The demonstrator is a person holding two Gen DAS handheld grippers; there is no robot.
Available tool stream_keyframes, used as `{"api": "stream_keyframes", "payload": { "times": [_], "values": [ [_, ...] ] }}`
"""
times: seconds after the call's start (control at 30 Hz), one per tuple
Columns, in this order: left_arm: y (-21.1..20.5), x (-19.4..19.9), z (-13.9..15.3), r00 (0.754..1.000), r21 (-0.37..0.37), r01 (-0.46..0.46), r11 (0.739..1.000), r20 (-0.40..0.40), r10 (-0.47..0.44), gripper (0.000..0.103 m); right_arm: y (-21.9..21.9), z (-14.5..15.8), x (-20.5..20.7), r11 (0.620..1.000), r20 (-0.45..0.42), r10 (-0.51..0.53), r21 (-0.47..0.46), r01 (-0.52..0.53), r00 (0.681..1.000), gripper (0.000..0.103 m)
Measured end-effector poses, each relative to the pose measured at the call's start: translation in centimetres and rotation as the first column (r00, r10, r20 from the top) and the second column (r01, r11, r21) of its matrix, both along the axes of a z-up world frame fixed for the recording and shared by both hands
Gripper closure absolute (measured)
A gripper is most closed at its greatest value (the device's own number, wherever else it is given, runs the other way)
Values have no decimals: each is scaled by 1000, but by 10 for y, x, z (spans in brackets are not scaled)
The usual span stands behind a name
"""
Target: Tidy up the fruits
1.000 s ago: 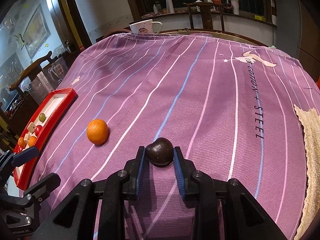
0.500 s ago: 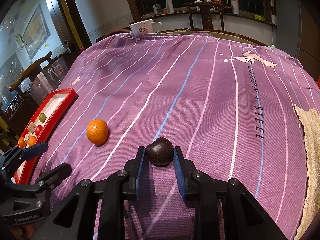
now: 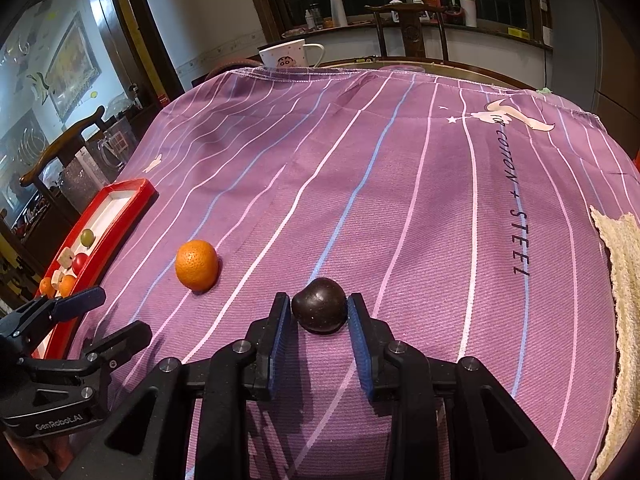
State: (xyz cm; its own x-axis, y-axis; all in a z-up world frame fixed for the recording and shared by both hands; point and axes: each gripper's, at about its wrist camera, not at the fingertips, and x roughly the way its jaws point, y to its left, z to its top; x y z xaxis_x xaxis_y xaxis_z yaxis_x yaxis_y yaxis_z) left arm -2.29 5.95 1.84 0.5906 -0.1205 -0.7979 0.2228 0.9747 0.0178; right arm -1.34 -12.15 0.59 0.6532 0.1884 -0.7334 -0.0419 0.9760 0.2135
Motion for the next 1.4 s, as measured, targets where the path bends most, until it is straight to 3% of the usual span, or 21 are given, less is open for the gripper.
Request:
{"api": "stream_keyframes", "payload": {
  "times": [0.2, 0.3, 0.37, 0.43, 0.47, 0.6, 0.7, 0.9, 1.07, 1.23, 1.4],
  "values": [
    [13, -8, 10, 999, -20, -20, 1000, 34, 20, 22, 3, 5, -3, 999, 5, -21, -44, 21, 1000, 67],
    [27, -20, 24, 990, -15, -76, 997, 115, 78, 22, 9, 19, -14, 991, 66, -60, -115, 67, 996, 60],
    [38, -34, 36, 969, 10, -137, 991, 210, 131, 22, 17, 31, -24, 985, 119, -69, -147, 86, 990, 52],
    [53, -52, 52, 928, 10, -211, 977, 316, 197, 14, 29, 43, -35, 982, 169, -68, -160, 96, 983, 41],
    [60, -61, 59, 908, -11, -233, 972, 356, 222, 3, 37, 49, -41, 983, 197, -59, -160, 92, 979, 40],
    [93, -105, 88, 801, -102, -281, 954, 522, 292, 0, 81, 63, -56, 991, 238, 51, -130, -20, 970, 34],
    [113, -116, 91, 777, -110, -355, 928, 518, 358, 0, 122, 64, -59, 985, 219, 158, -101, -139, 963, 31],
    [156, -127, 90, 783, -193, -360, 913, 470, 408, 0, 171, 57, -63, 971, 170, 239, -54, -233, 956, 31],
    [174, -126, 77, 785, -188, -420, 888, 416, 459, 0, 200, 52, -69, 954, 149, 295, -104, -282, 944, 30],
    [191, -126, 64, 803, -222, -441, 870, 337, 493, 0, 217, 50, -76, 938, 139, 332, -152, -312, 933, 30],
    [203, -126, 56, 790, -227, -486, 844, 298, 535, 0, 232, 47, -76, 925, 125, 360, -179, -336, 925, 30]
  ]
}}
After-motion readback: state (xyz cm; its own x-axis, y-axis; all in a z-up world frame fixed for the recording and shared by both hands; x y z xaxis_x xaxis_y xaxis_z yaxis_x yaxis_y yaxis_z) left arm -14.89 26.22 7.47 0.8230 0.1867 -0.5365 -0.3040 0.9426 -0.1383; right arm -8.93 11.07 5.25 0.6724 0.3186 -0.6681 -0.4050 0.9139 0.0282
